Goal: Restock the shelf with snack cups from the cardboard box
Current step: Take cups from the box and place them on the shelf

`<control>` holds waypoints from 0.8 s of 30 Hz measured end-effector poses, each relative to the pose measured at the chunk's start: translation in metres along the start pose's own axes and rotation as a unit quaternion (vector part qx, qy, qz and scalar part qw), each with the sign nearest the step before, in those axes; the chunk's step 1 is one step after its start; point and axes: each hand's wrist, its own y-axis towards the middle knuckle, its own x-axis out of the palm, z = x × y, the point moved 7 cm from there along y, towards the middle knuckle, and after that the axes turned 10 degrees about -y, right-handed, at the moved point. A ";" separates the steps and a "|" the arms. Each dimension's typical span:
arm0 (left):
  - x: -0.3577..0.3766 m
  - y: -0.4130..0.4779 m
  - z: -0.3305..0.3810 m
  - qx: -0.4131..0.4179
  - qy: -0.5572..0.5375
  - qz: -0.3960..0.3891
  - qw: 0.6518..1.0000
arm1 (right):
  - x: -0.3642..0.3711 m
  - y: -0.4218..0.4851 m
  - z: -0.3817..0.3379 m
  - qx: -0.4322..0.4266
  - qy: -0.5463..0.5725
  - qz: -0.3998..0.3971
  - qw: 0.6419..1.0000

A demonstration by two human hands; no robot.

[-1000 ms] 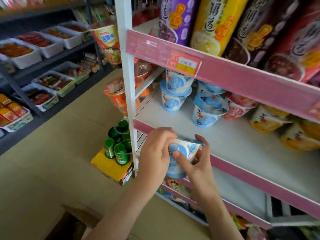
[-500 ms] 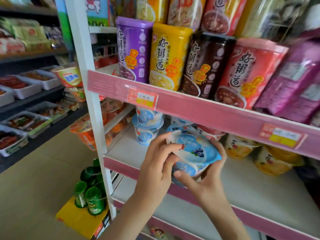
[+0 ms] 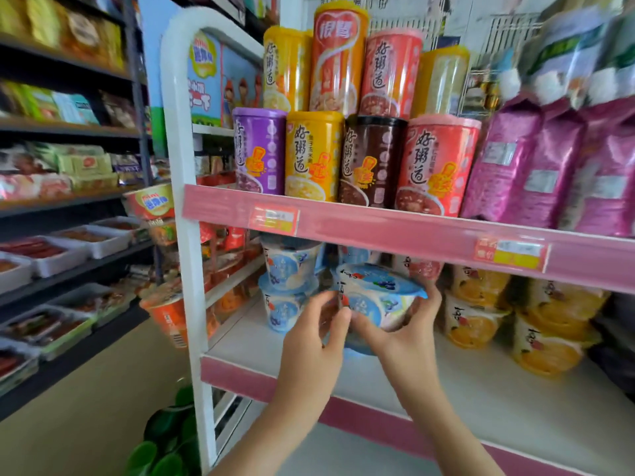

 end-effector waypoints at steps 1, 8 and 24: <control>0.000 0.000 0.002 -0.003 -0.017 0.000 1.000 | 0.000 0.000 -0.001 -0.004 -0.002 -0.004 1.000; 0.006 0.018 0.008 0.013 -0.052 -0.031 0.998 | -0.008 0.009 -0.014 -0.031 0.015 -0.026 0.999; 0.027 0.054 -0.059 0.025 0.114 -0.028 0.993 | 0.013 0.052 0.060 -0.005 -0.130 -0.083 0.988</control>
